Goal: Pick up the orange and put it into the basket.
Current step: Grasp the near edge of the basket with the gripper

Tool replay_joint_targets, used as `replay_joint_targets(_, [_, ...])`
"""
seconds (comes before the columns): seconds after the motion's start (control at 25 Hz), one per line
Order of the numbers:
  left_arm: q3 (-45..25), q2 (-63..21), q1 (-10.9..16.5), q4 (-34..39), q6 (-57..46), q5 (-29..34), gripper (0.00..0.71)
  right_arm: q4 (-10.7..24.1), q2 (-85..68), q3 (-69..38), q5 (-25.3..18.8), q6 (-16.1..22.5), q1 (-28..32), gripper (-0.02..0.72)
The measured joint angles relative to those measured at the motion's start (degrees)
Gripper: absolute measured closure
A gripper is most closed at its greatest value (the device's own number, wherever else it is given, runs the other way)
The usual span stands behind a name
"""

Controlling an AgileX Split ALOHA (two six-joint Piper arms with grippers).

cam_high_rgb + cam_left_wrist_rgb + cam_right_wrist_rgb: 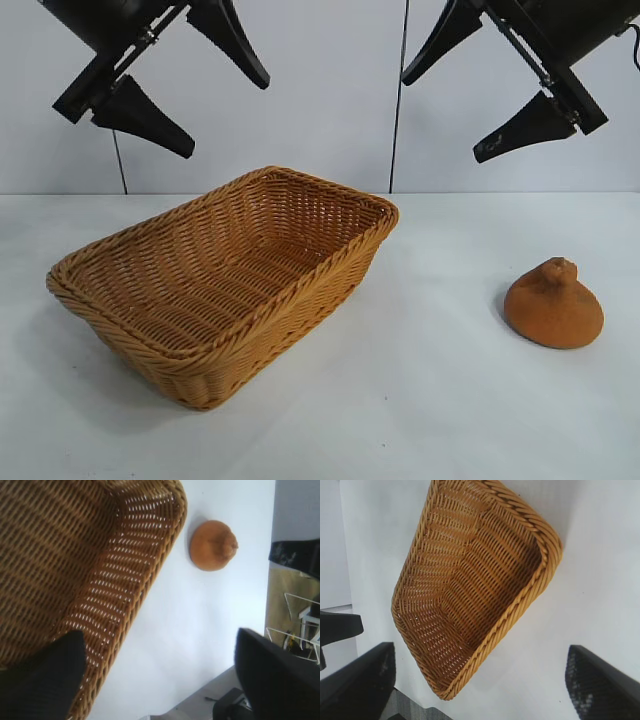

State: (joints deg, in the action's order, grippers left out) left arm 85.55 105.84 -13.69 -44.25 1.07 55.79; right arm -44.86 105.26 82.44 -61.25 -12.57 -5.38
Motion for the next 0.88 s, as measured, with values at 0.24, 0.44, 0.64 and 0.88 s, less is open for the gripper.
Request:
replay_joint_targets(0.24, [0.0,-2.7,5.0,1.0,-2.7,0.8,0.129,0.4,0.0,0.0,0.0,-0.3,0.0,0.072])
replay_joint_targets(0.44, [-2.2,-10.5,6.9,7.8,-8.2,2.3,0.129,1.3,0.0,0.0,0.0,-0.4,0.0,0.072])
replay_joint_targets(0.64, [-11.2,-19.6,6.9,17.0,-20.6,1.6,0.129,1.5,0.0,0.0,0.0,-0.4,0.0,0.072])
replay_joint_targets(0.88, [-22.3,-24.4,6.7,23.1,-33.5,-2.6,0.129,1.5,0.0,0.0,0.0,-0.5,0.0,0.072])
